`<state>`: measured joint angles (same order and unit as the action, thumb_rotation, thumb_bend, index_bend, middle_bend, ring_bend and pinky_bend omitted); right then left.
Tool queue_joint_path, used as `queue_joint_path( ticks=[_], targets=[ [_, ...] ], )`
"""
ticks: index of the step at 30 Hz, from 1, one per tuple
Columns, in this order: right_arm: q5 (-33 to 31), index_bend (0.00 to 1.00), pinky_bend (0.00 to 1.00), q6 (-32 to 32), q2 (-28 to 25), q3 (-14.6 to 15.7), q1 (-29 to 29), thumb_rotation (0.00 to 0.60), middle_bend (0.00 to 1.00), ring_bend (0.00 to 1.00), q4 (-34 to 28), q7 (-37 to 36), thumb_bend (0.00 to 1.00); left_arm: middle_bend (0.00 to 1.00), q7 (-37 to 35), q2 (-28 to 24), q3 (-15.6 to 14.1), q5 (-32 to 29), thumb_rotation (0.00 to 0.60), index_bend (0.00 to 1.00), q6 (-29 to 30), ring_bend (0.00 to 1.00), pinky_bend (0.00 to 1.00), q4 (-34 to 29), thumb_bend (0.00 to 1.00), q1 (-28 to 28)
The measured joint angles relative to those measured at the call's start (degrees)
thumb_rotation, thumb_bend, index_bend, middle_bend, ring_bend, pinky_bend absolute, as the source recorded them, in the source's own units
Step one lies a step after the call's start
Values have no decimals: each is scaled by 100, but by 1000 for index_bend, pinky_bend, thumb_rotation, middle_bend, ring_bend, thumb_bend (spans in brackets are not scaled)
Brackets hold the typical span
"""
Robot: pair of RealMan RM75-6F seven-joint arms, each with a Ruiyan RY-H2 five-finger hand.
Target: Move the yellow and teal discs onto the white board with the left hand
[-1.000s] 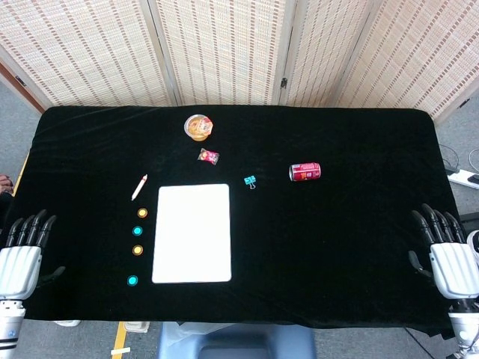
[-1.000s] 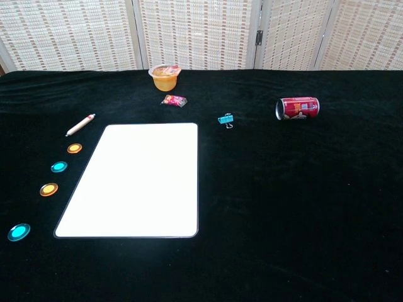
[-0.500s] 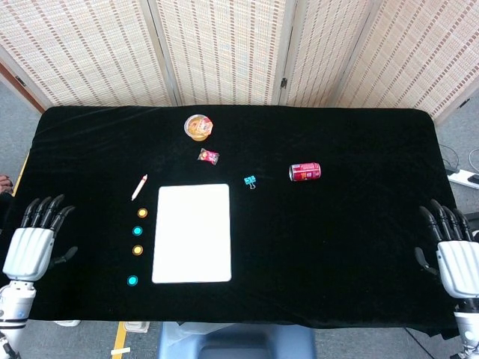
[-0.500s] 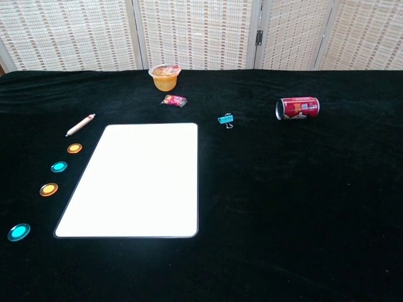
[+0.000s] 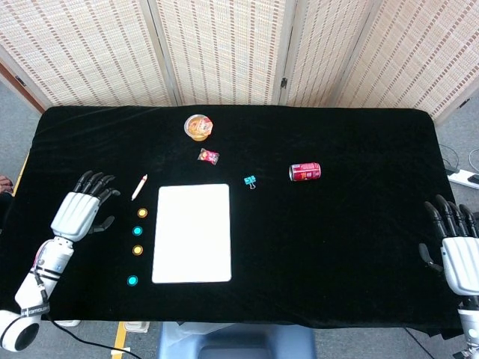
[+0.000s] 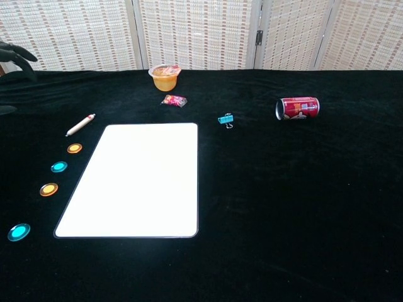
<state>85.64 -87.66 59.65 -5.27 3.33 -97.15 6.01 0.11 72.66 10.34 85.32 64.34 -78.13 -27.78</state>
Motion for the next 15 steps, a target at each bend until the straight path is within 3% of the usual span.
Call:
queue_joint_path(
  ticks=[5, 15],
  targets=[
    [-28, 0, 0, 21, 11, 1, 0, 600, 0, 20, 0, -7, 459, 114, -167, 334, -30, -90, 600, 375, -508, 9, 0, 462, 355, -371],
    [-58, 0, 0, 67, 11, 5, 12, 600, 0, 19, -3, -13, 459, 44, -315, 1087, -125, -328, 600, 402, -1082, 0, 0, 1279, 355, -837]
  ],
)
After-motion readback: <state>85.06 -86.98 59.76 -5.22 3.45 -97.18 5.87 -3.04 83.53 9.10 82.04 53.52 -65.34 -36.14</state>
